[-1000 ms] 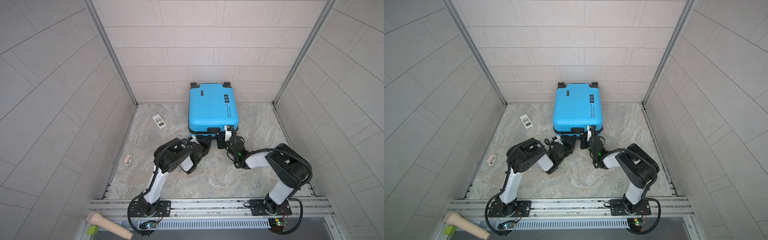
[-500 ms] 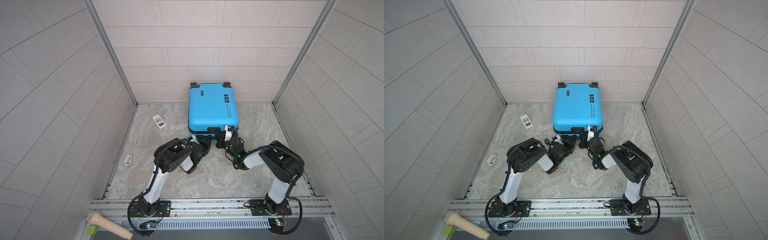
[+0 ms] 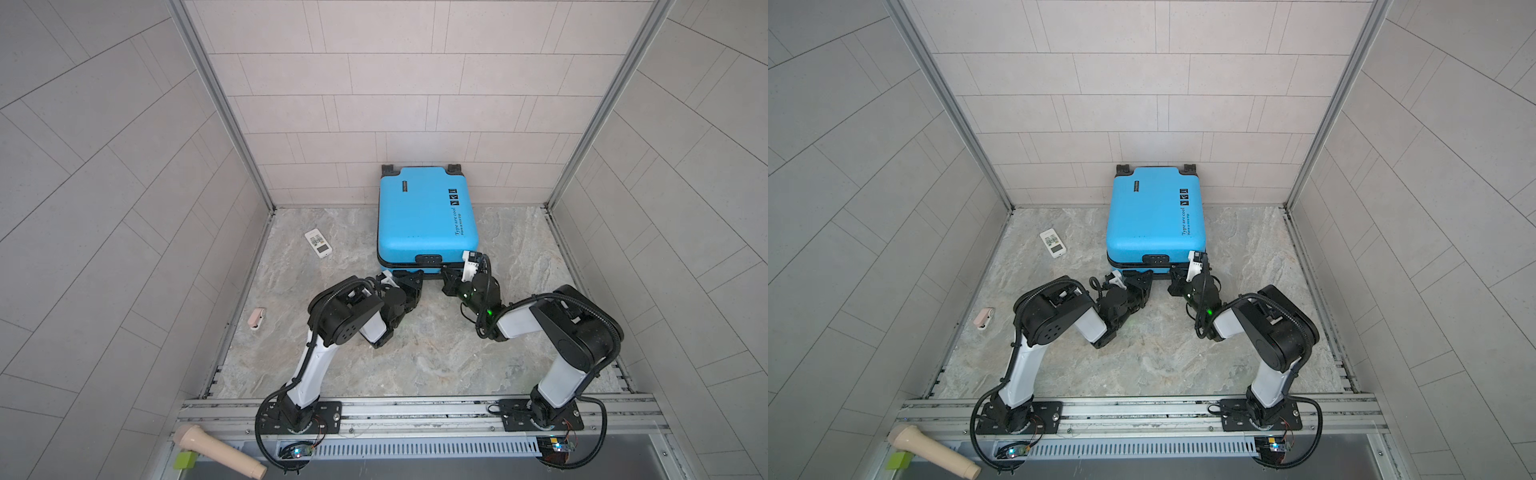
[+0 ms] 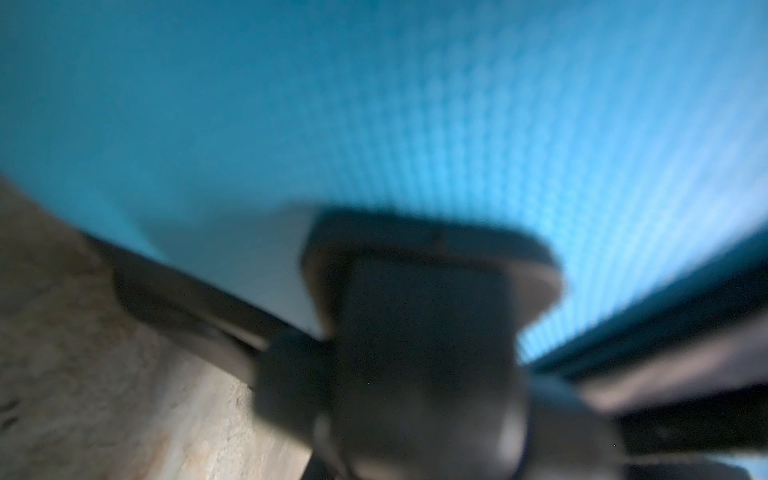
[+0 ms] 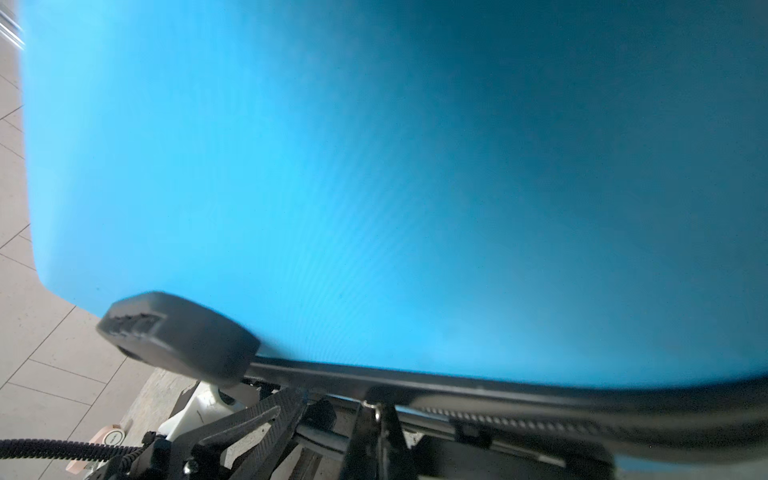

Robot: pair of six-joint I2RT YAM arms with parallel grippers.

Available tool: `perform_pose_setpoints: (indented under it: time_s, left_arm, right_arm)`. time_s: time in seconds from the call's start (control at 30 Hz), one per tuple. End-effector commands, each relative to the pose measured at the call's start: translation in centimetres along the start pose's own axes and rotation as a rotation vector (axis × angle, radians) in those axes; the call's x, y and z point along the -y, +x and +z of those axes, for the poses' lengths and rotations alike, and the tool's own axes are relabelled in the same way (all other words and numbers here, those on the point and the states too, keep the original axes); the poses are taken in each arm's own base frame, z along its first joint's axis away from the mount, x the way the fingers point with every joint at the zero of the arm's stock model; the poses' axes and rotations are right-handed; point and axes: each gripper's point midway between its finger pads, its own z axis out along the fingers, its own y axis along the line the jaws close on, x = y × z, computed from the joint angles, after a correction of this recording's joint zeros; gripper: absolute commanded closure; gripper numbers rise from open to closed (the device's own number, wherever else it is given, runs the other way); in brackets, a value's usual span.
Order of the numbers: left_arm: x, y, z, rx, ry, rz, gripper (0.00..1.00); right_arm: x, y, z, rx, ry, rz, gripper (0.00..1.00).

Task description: Pack the luggage

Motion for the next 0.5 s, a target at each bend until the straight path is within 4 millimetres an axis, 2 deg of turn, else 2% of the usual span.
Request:
perform_pose_setpoints:
  time_s: [0.0, 0.47]
  left_arm:
    - [-2.2, -1.6, 1.3, -0.041, -0.089, 0.03, 1.0]
    - [-1.4, -2.8, 0.1, -0.012, -0.089, 0.055, 1.0]
  right_arm:
    - [4.3, -2.0, -1.2, 0.059, 0.179, 0.018, 1.0]
    - [9.6, -3.6, -4.6, 0.022, 0.339, -0.003, 1.0]
